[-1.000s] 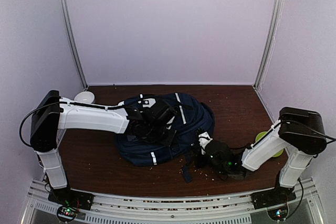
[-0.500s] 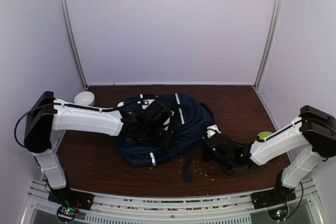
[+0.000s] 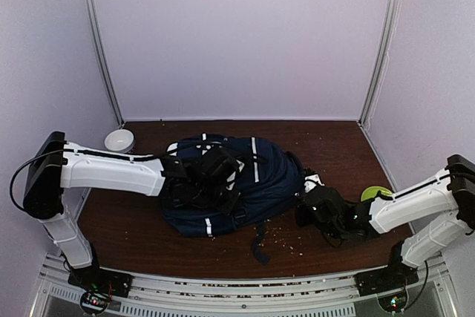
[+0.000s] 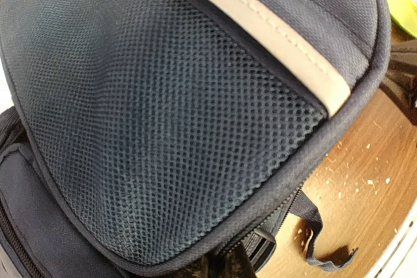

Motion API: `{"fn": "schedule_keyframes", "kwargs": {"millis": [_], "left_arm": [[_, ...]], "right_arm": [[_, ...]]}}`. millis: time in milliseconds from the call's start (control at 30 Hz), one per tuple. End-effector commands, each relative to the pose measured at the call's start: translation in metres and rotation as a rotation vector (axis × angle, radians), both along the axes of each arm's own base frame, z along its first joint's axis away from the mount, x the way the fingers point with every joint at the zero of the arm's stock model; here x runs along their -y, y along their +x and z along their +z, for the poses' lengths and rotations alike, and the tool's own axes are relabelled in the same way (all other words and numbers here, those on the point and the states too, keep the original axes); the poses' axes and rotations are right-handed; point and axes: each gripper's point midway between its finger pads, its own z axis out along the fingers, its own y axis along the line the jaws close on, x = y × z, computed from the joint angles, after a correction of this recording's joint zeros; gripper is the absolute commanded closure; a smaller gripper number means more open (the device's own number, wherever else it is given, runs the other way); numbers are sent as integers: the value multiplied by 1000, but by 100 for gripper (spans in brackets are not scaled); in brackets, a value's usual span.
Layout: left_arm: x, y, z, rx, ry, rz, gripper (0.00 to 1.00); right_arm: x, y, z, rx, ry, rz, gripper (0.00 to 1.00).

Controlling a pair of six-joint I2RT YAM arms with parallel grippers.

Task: Pack the student bag
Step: Zip the student bag at the center of the board.

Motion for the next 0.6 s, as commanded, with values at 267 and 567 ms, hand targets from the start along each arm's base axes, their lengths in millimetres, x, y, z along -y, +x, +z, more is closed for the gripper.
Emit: {"fn": "schedule_keyframes", "kwargs": {"millis": [267, 567], "left_arm": [[-85, -41, -24, -79, 245, 46, 100], [-137, -65, -34, -107, 325, 130, 100]], "right_arm": [[50, -13, -20, -60, -13, -110, 100], [33, -34, -12, -70, 78, -17, 100]]}}
